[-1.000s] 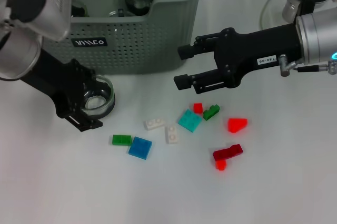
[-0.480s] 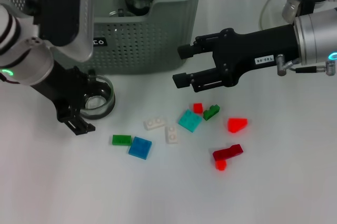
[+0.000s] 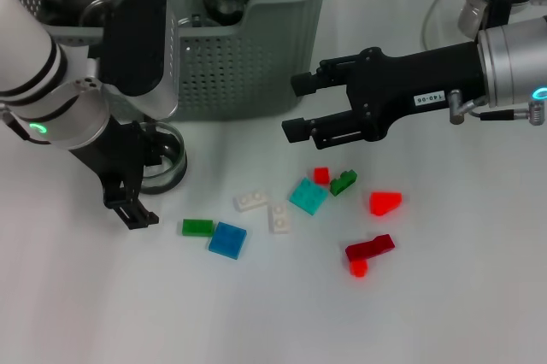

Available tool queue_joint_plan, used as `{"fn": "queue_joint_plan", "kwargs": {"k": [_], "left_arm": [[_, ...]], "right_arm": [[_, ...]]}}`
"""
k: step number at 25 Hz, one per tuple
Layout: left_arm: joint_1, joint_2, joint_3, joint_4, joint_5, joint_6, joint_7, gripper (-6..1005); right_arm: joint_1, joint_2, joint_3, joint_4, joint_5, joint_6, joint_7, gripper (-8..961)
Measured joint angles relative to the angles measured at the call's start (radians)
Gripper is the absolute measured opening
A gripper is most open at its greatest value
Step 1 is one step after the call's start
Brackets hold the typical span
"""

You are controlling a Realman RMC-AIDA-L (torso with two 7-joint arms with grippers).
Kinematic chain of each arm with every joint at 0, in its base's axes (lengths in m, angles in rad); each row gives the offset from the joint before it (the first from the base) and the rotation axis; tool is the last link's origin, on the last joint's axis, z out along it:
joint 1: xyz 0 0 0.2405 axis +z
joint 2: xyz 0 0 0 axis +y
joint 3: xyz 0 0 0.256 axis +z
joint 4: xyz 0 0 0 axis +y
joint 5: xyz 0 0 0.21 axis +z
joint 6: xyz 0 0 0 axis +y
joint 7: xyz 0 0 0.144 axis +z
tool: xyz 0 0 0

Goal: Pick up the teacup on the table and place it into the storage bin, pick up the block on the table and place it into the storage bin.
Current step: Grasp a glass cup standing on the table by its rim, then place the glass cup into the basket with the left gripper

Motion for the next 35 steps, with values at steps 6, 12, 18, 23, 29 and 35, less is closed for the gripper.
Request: {"fn": "queue_joint_plan", "kwargs": {"k": [6,12,18,23,29,35], "left_arm": [[-0.004,-0.001,0.021,-0.010,0.001,-0.002,-0.009,866],[-0.005,0.000,0.035,-0.024,0.023,-0.047,-0.024,708],[-0.003,-0.001,0.036,-0.024,0.022,-0.060,-0.028,462],[-0.002,-0.001,0.042,-0.019,0.018,-0.055,-0.030,265],[0.000,-0.002,0.042,-0.003,0.015,-0.039,-0.038,82],[0.008,-0.002,0.025,0.082,-0.027,0.105,-0.058,51]], "right_arm": [[-0.003,0.000,0.000,0.000,0.000,0.003,-0.003,770],[-0.005,0.000,0.000,0.002,0.000,0.004,-0.005,771],[-0.008,0.000,0.000,0.002,0.000,0.004,-0.004,771],[-0.016,0.000,0.002,0.002,0.004,0.003,-0.007,770],[-0.018,0.000,0.002,0.002,0.004,0.003,-0.010,770],[-0.020,-0.001,-0.002,0.002,0.001,0.003,-0.011,769]]}}
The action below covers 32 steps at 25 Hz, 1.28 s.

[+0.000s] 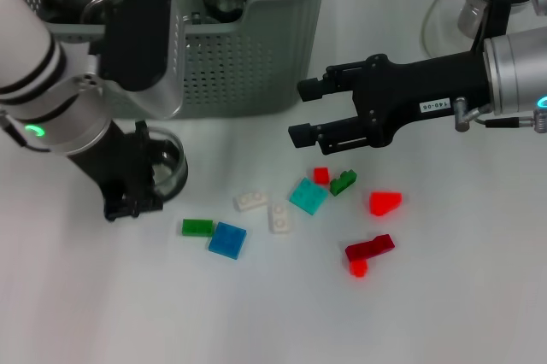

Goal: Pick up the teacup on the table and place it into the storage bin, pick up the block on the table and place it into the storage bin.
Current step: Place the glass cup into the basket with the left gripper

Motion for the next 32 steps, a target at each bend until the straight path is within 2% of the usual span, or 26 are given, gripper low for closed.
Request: {"fn": "queue_joint_plan", "kwargs": {"k": [2,7,11,14,16,18,21,24,29,32], "left_arm": [[0.003,0.001,-0.045,0.067,-0.042,0.135,-0.009,50],[0.006,0.002,-0.160,0.191,-0.147,0.297,-0.040,48],[0.020,0.011,-0.274,0.246,-0.246,0.313,-0.056,48],[0.033,0.035,-0.383,0.253,-0.371,0.317,-0.074,48],[0.041,0.043,-0.436,0.262,-0.444,0.315,-0.091,49],[0.041,0.044,-0.522,0.274,-0.509,0.302,-0.099,49],[0.022,0.048,-0.621,0.277,-0.548,0.263,-0.109,49],[-0.008,0.073,-0.648,0.255,-0.539,0.146,-0.163,49],[-0.100,0.135,-0.640,0.041,-0.526,-0.097,-0.281,48],[-0.152,0.158,-0.598,-0.101,-0.464,-0.227,-0.313,48]], "right_arm": [[0.000,-0.002,-0.002,0.000,0.000,-0.002,-0.001,769],[0.000,-0.005,-0.007,0.001,-0.001,-0.008,-0.010,769],[-0.004,-0.006,-0.011,0.001,-0.003,-0.017,-0.021,768],[-0.006,-0.004,-0.019,0.001,-0.016,-0.024,-0.027,768],[-0.006,-0.005,-0.020,0.001,-0.022,-0.025,-0.025,768],[-0.006,-0.006,-0.020,0.006,-0.030,-0.026,-0.022,768],[-0.004,-0.007,-0.020,0.019,-0.040,-0.026,-0.021,768],[0.000,-0.006,-0.020,0.034,-0.052,-0.027,-0.021,767],[0.013,-0.002,-0.020,0.059,-0.074,-0.020,-0.012,767],[0.016,-0.001,-0.020,0.060,-0.082,-0.020,-0.002,767]]}}
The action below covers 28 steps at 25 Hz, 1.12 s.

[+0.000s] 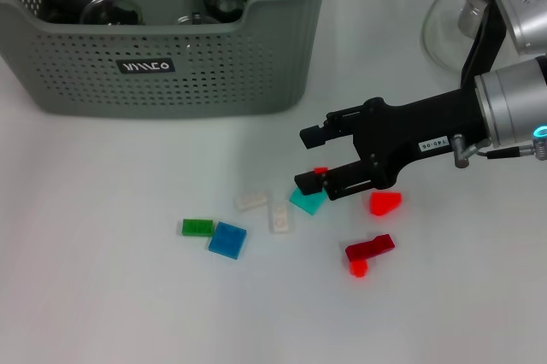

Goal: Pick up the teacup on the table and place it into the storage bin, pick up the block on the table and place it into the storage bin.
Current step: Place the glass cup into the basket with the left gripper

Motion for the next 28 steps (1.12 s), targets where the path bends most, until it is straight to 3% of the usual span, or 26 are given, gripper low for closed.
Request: {"fn": "queue_joint_plan", "kwargs": {"k": [5,9,19,28], "left_arm": [[-0.085,0.005,0.106,-0.190,0.164,-0.256,-0.075,48],[-0.156,-0.005,0.165,-0.322,0.285,-0.381,-0.105,48],[-0.225,-0.025,0.223,-0.468,0.359,-0.514,-0.120,49],[-0.231,-0.030,0.236,-0.493,0.361,-0.540,-0.111,56]], "right_arm": [[0.004,0.000,0.000,0.001,-0.002,0.001,0.004,766],[0.005,0.001,0.000,0.002,-0.002,0.004,0.007,766],[0.009,0.002,0.000,0.002,-0.002,0.015,0.005,766],[0.009,0.002,0.000,0.002,-0.009,0.018,-0.004,766]]}}
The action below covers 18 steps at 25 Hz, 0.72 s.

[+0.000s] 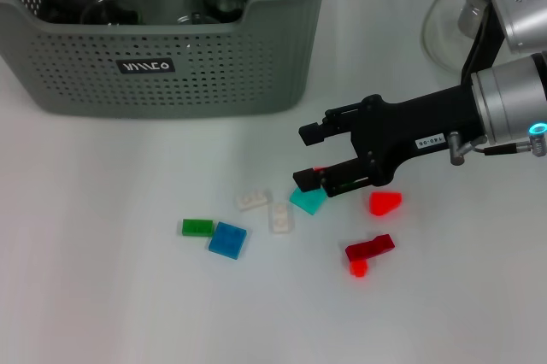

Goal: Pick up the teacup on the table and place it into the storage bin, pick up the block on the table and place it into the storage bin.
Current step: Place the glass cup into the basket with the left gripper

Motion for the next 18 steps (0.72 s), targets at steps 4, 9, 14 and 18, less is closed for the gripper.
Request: {"fn": "queue_joint_plan", "kwargs": {"k": [4,9,14,18], "left_arm": [[0.000,0.000,0.022,-0.013,0.001,-0.002,-0.005,62],[-0.002,0.003,0.024,-0.031,0.005,-0.013,-0.016,91],[-0.002,0.000,0.026,-0.034,0.047,-0.030,-0.046,225],[-0.002,-0.004,0.027,-0.028,0.075,-0.035,-0.078,407]], "right_arm": [[0.000,0.001,-0.002,0.000,-0.001,0.001,-0.007,766],[-0.003,0.008,-0.003,0.001,-0.002,0.003,-0.018,767],[-0.003,0.009,-0.003,0.001,-0.002,0.004,-0.014,767],[-0.005,0.009,-0.003,0.002,-0.002,0.003,-0.015,767]]}}
